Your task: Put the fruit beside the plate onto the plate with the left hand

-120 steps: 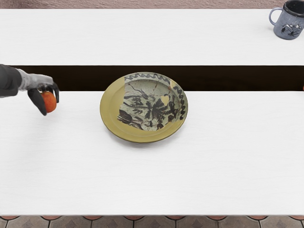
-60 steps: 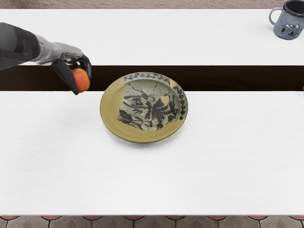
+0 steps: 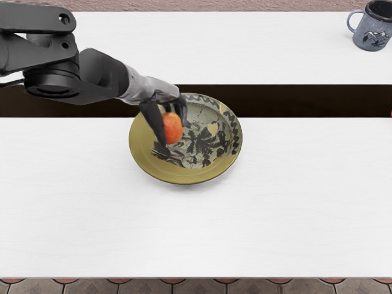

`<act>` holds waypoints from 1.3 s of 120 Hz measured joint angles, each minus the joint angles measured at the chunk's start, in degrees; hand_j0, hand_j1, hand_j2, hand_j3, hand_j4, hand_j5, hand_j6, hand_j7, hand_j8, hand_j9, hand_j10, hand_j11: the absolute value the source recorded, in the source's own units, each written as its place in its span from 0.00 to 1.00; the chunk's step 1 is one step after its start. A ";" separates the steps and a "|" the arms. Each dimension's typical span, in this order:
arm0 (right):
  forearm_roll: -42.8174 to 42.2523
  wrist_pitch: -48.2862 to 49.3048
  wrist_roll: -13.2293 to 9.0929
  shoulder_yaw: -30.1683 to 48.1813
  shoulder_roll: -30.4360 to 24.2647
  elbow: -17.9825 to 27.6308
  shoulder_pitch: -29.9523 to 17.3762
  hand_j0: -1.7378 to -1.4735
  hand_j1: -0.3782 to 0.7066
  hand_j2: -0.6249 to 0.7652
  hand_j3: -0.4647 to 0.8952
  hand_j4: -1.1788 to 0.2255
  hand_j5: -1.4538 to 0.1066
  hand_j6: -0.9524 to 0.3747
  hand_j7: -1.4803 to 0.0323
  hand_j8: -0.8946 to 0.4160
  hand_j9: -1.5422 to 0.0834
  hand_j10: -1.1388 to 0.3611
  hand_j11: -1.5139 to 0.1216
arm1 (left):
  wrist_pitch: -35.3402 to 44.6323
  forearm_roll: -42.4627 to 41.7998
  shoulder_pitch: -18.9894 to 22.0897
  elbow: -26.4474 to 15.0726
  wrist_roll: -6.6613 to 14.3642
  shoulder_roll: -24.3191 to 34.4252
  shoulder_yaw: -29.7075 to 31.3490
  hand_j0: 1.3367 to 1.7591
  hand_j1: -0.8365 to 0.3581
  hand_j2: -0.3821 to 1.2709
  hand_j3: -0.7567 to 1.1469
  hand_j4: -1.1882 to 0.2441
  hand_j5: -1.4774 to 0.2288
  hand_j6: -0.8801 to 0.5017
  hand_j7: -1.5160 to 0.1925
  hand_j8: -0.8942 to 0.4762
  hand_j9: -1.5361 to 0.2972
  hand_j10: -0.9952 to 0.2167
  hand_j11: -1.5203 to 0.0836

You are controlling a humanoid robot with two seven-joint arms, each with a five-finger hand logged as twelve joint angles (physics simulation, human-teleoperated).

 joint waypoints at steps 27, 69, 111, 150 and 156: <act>0.00 0.00 0.00 0.02 0.00 0.00 0.00 0.30 0.07 0.44 0.34 0.81 0.90 0.69 0.95 0.66 0.92 0.74 0.90 | 7.72 12.88 3.85 2.13 0.78 -6.37 -2.97 0.73 0.39 0.45 0.40 0.51 0.09 0.52 0.17 0.50 0.18 0.28 0.20; 0.00 0.00 0.00 0.02 0.00 0.01 0.00 0.30 0.07 0.44 0.34 0.81 0.90 0.69 0.95 0.66 0.92 0.74 0.90 | 9.22 30.36 8.90 2.43 0.82 -10.68 -4.92 0.73 0.42 0.42 0.40 0.47 0.10 0.49 0.16 0.49 0.17 0.26 0.20; 0.00 0.00 0.00 0.02 0.00 0.00 0.00 0.30 0.07 0.44 0.34 0.81 0.90 0.69 0.95 0.66 0.92 0.74 0.90 | 9.80 31.40 10.34 2.81 0.87 -10.60 -6.18 0.74 0.44 0.43 0.40 0.44 0.28 0.40 0.32 0.39 0.32 0.30 0.36; 0.00 0.00 0.00 0.01 0.00 0.00 0.00 0.30 0.07 0.44 0.34 0.81 0.90 0.69 0.95 0.66 0.92 0.74 0.90 | 9.81 27.13 10.64 2.85 0.90 -10.15 -6.97 0.76 0.66 0.30 0.40 0.60 0.58 0.43 0.60 0.44 0.58 0.53 0.65; 0.00 0.00 0.00 0.00 0.00 0.00 0.00 0.30 0.07 0.44 0.34 0.81 0.90 0.69 0.95 0.66 0.92 0.74 0.90 | 9.70 24.82 10.62 2.84 0.76 -8.72 -7.17 0.76 0.68 0.29 0.40 0.61 0.60 0.43 0.62 0.44 0.59 0.55 0.67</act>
